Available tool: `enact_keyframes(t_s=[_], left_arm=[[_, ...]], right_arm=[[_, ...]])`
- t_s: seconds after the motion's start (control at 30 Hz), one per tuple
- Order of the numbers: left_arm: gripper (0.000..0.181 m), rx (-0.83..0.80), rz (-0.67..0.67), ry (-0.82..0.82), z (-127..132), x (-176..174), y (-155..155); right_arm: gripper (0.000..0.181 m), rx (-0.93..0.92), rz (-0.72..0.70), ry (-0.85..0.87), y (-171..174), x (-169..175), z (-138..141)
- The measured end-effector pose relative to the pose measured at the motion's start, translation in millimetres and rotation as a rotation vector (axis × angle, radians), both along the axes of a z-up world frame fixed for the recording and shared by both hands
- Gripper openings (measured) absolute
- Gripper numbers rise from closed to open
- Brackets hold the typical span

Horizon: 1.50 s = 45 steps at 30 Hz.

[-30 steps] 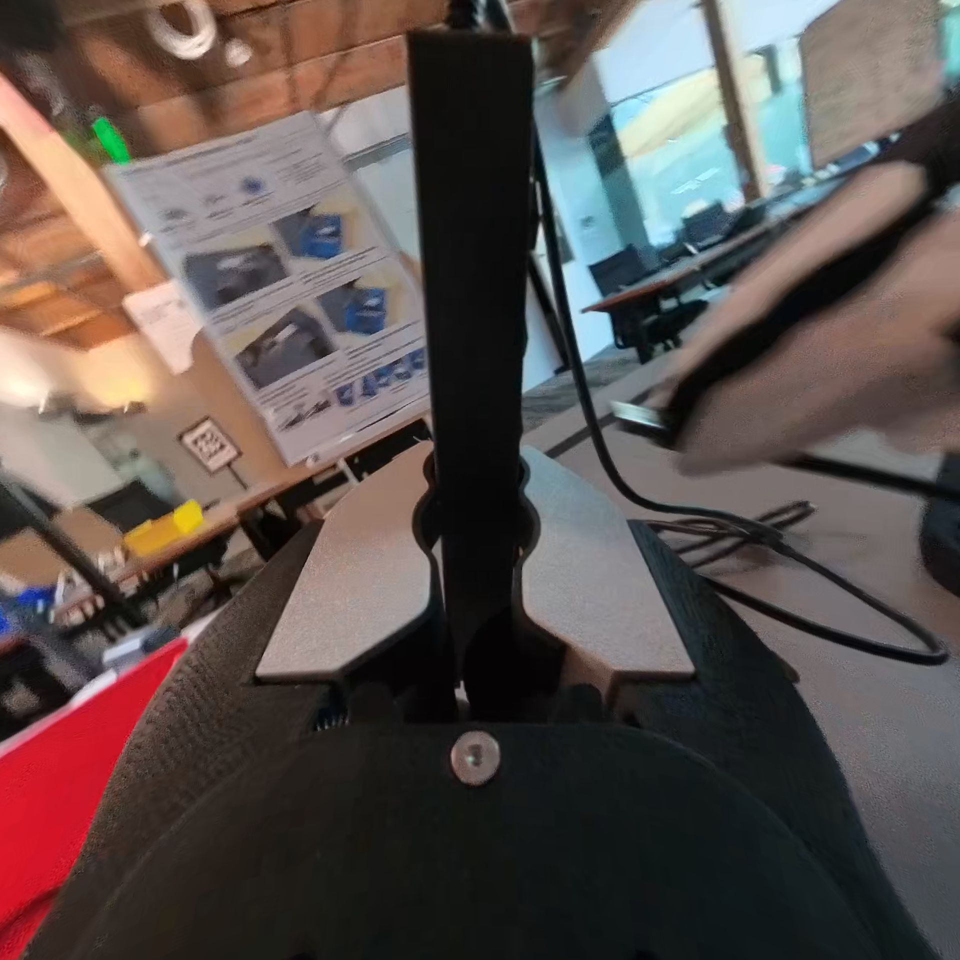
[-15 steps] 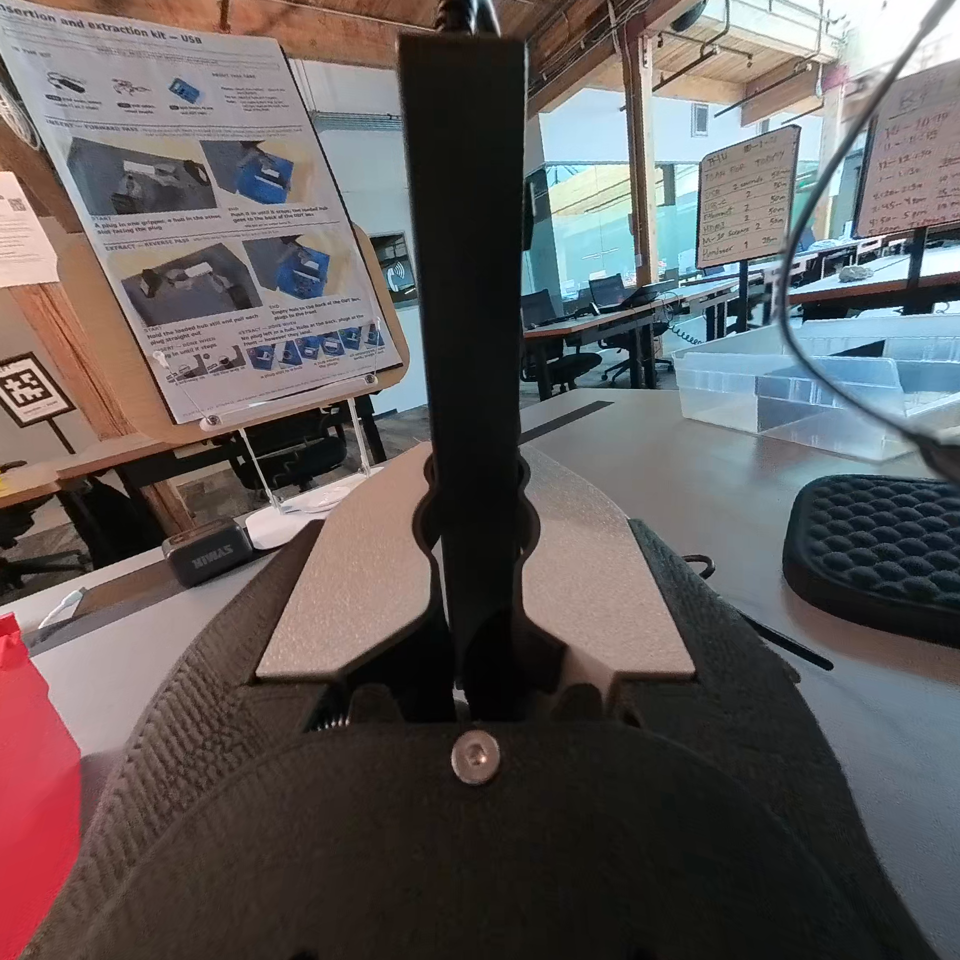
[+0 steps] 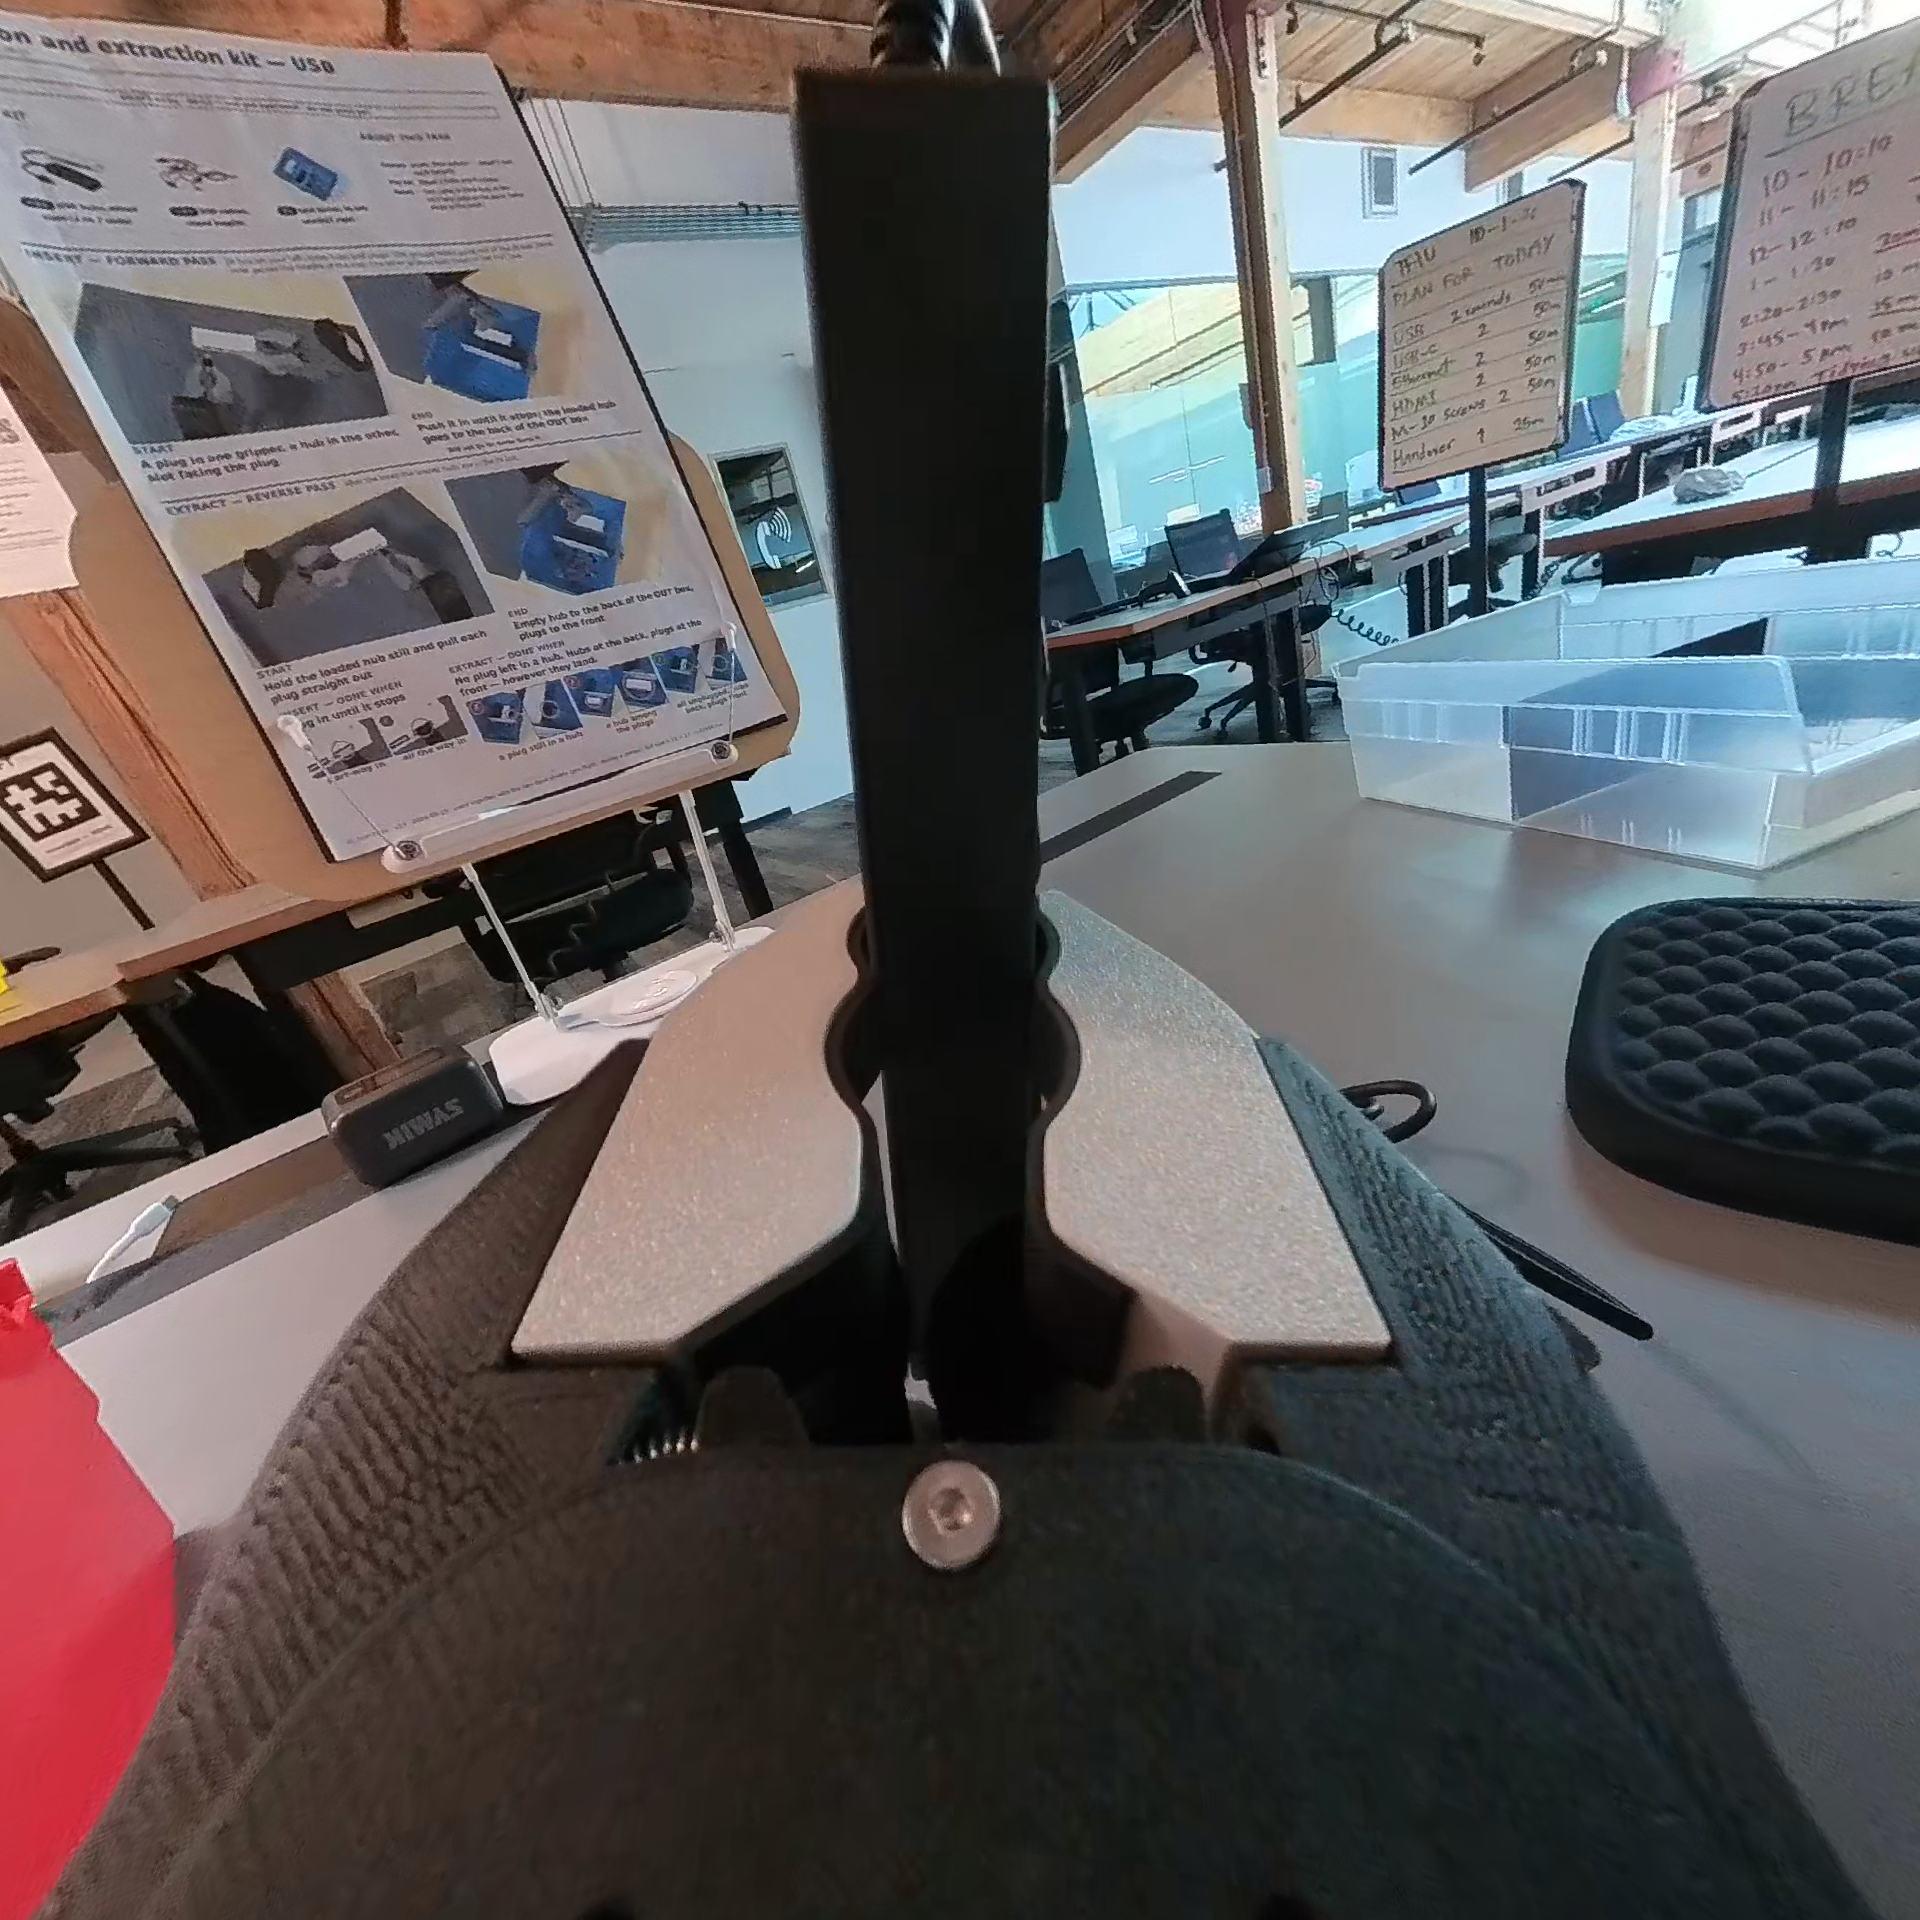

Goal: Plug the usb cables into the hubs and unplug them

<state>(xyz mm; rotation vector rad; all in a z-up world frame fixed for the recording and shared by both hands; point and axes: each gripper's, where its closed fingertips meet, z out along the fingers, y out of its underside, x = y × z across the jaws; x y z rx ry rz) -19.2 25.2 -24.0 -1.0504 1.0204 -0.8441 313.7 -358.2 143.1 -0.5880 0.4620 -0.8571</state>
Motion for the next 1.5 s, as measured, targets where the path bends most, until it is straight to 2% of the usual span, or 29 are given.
enact_keyframes(t_s=[0.2,0.33,0.43,0.5,0.6,0.7,0.77,0.9,1.03,1.07,1.17,1.27,1.37,1.5], left_arm=[[0.024,0.006,-0.001,0.003,-0.1,-0.2,-0.9],[0.024,-0.001,-0.005,0.000,-0.1,-0.4,-0.6],[0.025,-0.003,-0.008,0.003,-0.7,-0.1,-1.0],[0.024,0.002,-0.006,0.005,-0.6,-0.3,-1.5],[0.025,0.003,-0.004,0.007,-0.8,-0.4,-1.3],[0.024,0.000,-0.005,0.005,-0.7,-0.8,-1.0],[0.024,-0.003,-0.007,0.008,-1.3,-0.3,-1.0],[0.024,0.001,-0.008,0.011,-1.5,-0.3,-1.6],[0.024,-0.008,-0.014,0.017,-2.8,0.6,-1.6],[0.024,-0.008,-0.015,0.018,-3.0,0.7,-1.8],[0.024,-0.005,-0.018,0.021,-3.2,1.2,-2.3],[0.024,-0.007,-0.019,0.023,-3.7,1.7,-2.1],[0.024,-0.004,-0.018,0.024,-3.7,1.8,-2.2],[0.024,-0.005,-0.022,0.024,-3.8,2.4,-2.5]], right_arm=[[0.017,-0.027,0.005,-0.346,7.9,-16.5,1.6],[0.017,-0.231,-0.169,-0.431,29.3,-3.2,-19.4],[0.017,-0.348,-0.330,-0.355,40.9,24.9,-40.8],[0.017,-0.506,-0.426,-0.310,58.5,44.2,-59.8],[0.017,-0.819,-0.452,-0.183,90.1,80.7,-102.8],[0.017,-1.154,-0.478,-0.034,103.4,108.9,-144.7],[0.017,-1.329,-0.341,0.063,115.7,112.3,-174.7],[0.017,-1.570,-0.136,0.417,112.4,114.5,-236.5],[0.019,-1.490,0.022,0.557,124.3,110.2,-252.0],[0.025,-1.463,0.059,0.609,126.3,110.0,-256.4],[0.043,-1.381,0.035,0.655,125.9,117.8,-251.7],[0.043,-1.264,0.036,0.625,125.1,118.8,-230.6],[0.039,-1.188,0.192,0.639,124.2,99.3,-215.7],[0.031,-1.391,0.550,0.708,105.8,31.0,-233.5]])
